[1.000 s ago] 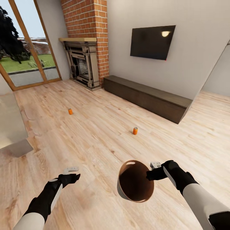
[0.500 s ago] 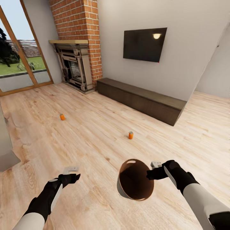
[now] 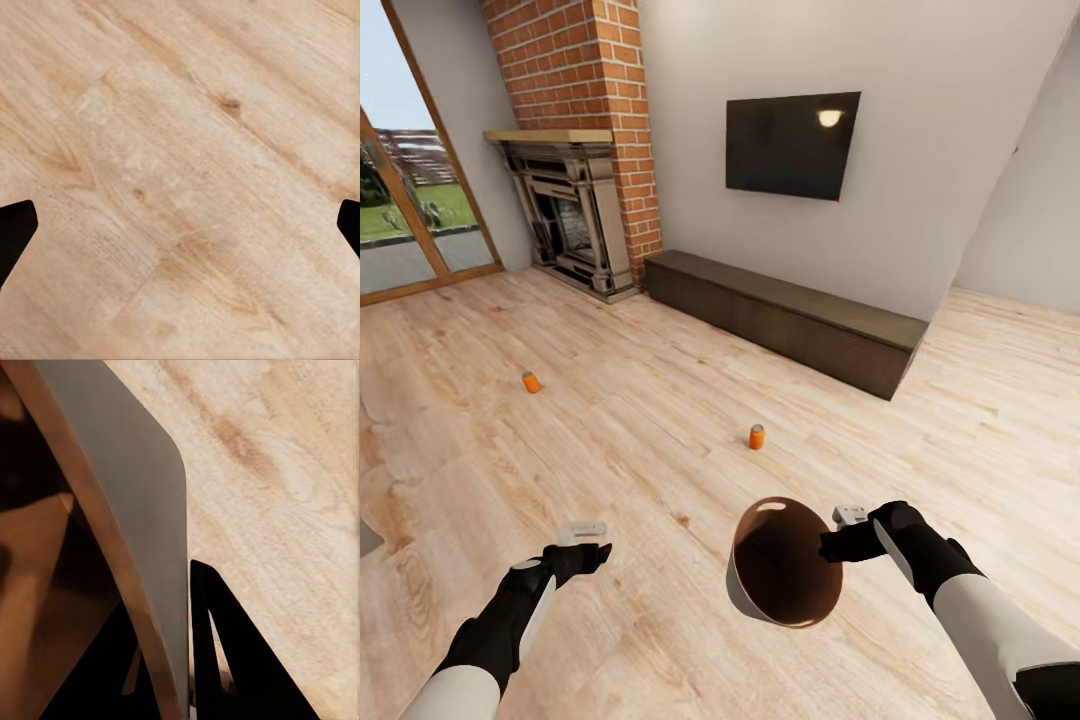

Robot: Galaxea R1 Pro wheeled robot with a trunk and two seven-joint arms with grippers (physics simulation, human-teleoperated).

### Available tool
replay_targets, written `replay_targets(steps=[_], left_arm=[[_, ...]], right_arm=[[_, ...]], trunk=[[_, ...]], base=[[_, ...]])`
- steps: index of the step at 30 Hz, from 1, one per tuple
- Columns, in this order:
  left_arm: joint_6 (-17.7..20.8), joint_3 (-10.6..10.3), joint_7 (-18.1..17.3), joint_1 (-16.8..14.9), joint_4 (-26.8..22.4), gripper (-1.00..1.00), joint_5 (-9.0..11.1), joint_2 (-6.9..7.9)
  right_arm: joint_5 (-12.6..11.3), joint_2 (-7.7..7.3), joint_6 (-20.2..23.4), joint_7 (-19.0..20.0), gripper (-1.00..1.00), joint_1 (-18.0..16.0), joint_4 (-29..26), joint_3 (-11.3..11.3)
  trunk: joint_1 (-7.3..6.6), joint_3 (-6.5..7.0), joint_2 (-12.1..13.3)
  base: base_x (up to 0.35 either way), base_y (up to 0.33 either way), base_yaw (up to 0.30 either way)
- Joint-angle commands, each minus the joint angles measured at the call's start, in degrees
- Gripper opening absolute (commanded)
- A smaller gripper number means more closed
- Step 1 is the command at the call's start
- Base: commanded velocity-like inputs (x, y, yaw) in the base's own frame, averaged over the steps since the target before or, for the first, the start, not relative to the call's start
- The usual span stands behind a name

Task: Put the three can of soda from the living room inside the tash can in the kitchen.

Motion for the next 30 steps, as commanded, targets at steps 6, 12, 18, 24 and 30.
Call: replay_targets(steps=[6,12,18,24,30], left_arm=[[-0.34,0.0,0.0,0.01,0.0,1.0,-0.01,0.0],[-0.31,0.0,0.0,0.0,0.0,1.0,-0.01,0.0],[-0.31,0.0,0.0,0.0,0.0,1.0,-0.01,0.0],[-0.31,0.0,0.0,0.02,0.0,1.0,-0.01,0.0],[-0.31,0.0,-0.07,0.0,0.0,1.0,-0.01,0.0]], right_arm=[[-1.48,0.01,0.35,0.29,-1.0,-0.02,-0.03,-0.14],[-1.47,-0.02,0.4,0.29,-1.0,-0.02,-0.03,-0.47],[-1.46,-0.05,0.4,0.27,-1.0,-0.02,-0.03,-1.81],[-1.46,-0.04,0.4,0.21,-1.0,-0.02,-0.03,-2.12],[-1.46,-0.07,0.4,0.2,-1.0,-0.02,-0.03,-2.22]], trunk=[[0.0,0.01,0.0],[0.0,0.01,0.0],[0.0,0.01,0.0],[0.0,0.01,0.0],[0.0,0.01,0.0]], base=[[0.018,-0.004,-0.047],[0.111,0.011,-0.214],[0.215,0.083,-0.245],[0.257,0.144,-0.25],[0.266,0.157,-0.251]])
